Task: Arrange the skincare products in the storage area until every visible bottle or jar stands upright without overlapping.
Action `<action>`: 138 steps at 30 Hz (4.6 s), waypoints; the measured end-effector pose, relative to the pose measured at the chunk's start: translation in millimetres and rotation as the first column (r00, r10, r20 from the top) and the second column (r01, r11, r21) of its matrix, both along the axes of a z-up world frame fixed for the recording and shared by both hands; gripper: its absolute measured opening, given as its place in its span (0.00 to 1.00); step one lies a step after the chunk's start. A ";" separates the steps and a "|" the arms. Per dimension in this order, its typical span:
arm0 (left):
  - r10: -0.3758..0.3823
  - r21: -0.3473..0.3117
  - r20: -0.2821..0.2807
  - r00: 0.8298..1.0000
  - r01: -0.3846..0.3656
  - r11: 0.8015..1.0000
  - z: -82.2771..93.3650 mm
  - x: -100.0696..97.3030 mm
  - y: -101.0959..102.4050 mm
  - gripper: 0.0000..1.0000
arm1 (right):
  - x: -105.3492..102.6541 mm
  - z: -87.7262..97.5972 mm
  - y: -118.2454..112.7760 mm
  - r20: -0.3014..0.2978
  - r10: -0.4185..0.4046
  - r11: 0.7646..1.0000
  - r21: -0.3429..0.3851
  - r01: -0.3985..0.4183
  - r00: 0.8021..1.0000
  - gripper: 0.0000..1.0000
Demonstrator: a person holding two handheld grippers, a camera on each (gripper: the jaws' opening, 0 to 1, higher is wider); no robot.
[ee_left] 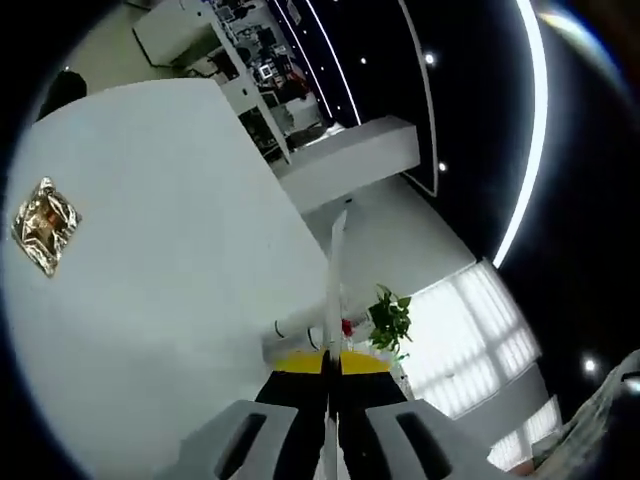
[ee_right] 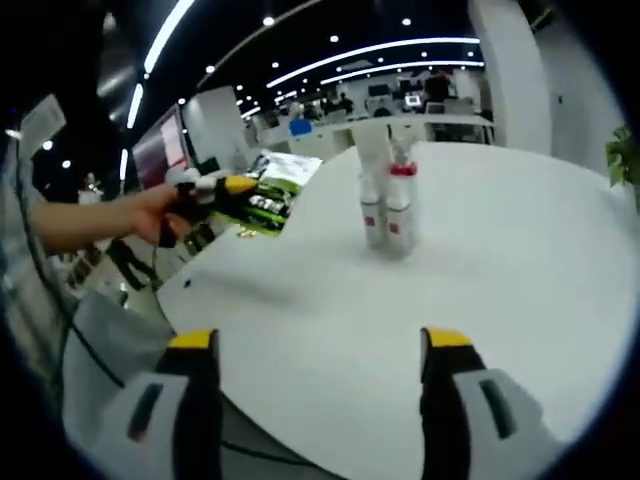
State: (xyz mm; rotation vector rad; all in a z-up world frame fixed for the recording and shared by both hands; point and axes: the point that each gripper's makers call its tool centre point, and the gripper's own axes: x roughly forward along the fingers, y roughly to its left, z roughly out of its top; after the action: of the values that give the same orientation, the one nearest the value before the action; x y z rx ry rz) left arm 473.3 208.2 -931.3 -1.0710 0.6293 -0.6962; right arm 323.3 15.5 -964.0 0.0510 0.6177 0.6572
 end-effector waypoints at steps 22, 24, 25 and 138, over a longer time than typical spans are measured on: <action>-0.047 0.029 -0.127 0.991 0.051 0.998 -62.6 49.1 -33.5 0.01 | 1.2 -8.1 -3.8 -0.017 -0.008 1.000 -0.028 0.007 1.000 0.76; -0.050 0.031 -0.138 0.989 0.055 0.998 -67.5 49.6 -36.8 0.01 | 0.9 -8.5 -3.4 -0.020 -0.007 1.000 -0.029 0.006 1.000 0.76; -0.052 0.032 -0.145 0.988 0.057 0.998 -70.4 50.1 -38.6 0.01 | 0.9 -8.9 -3.4 -0.022 -0.006 1.000 -0.029 0.006 1.000 0.76; -0.313 0.889 -0.211 0.926 0.315 0.333 -126.5 -157.3 166.4 0.61 | -11.1 -27.8 6.4 -0.092 0.077 0.989 -0.117 -0.087 0.993 0.72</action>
State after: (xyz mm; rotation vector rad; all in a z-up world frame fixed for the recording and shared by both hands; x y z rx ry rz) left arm 316.0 374.7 -1057.8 0.1408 1.0733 -0.5291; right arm 312.2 21.9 -991.8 -0.0591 0.7454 0.6989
